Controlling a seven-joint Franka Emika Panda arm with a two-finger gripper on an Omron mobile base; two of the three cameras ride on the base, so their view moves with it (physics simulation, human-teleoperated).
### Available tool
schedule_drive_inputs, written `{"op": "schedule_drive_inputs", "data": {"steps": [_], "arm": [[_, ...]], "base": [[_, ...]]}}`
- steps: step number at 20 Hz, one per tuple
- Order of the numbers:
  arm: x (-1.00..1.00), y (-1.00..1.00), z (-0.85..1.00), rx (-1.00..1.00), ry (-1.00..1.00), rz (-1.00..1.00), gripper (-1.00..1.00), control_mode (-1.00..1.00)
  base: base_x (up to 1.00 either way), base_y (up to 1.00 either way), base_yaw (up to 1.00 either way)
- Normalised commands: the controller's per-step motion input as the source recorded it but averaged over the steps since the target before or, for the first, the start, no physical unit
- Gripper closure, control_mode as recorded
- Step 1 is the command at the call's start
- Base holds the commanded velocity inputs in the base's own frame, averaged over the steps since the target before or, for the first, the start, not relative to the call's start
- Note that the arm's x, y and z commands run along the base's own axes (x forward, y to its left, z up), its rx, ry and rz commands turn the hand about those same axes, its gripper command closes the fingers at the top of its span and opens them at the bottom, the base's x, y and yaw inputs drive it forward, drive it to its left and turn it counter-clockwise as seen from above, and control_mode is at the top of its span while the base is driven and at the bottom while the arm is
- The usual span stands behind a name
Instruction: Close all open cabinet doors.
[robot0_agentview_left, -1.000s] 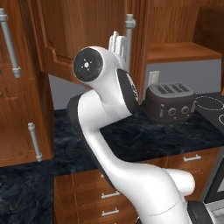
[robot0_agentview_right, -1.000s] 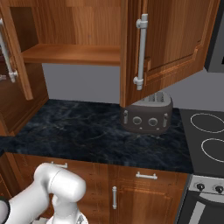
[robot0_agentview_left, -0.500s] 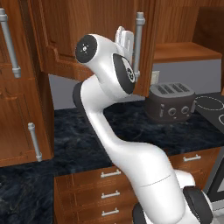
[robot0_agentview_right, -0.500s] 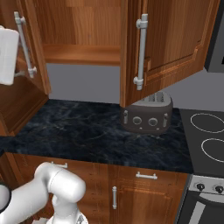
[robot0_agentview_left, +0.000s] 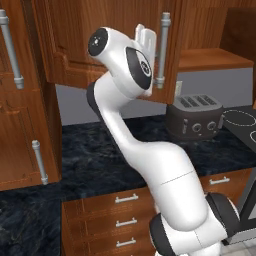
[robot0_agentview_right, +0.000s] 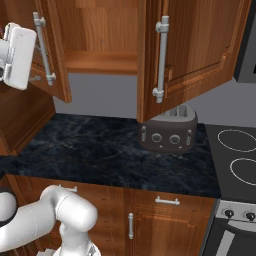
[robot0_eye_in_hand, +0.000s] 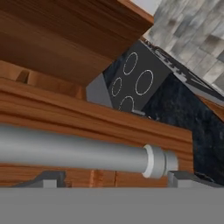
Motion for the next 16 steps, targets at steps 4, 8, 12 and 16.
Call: {"op": "schedule_drive_inputs", "data": {"steps": [4, 8, 12, 16], "arm": [[0.52, -0.26, -0.13, 0.0, 0.04, -0.08, -1.0, -1.0], [0.52, -0.26, -0.13, 0.0, 0.02, -0.08, -1.0, -1.0], [0.49, -0.25, -0.13, 0.0, 0.0, -0.08, -1.0, -1.0], [0.52, -0.28, -0.19, 0.0, 0.0, -0.06, -1.0, -1.0]], "base": [[0.0, 0.0, 0.0], [0.0, 0.0, 0.0], [0.0, 0.0, 0.0], [0.0, 0.0, 0.0]]}}
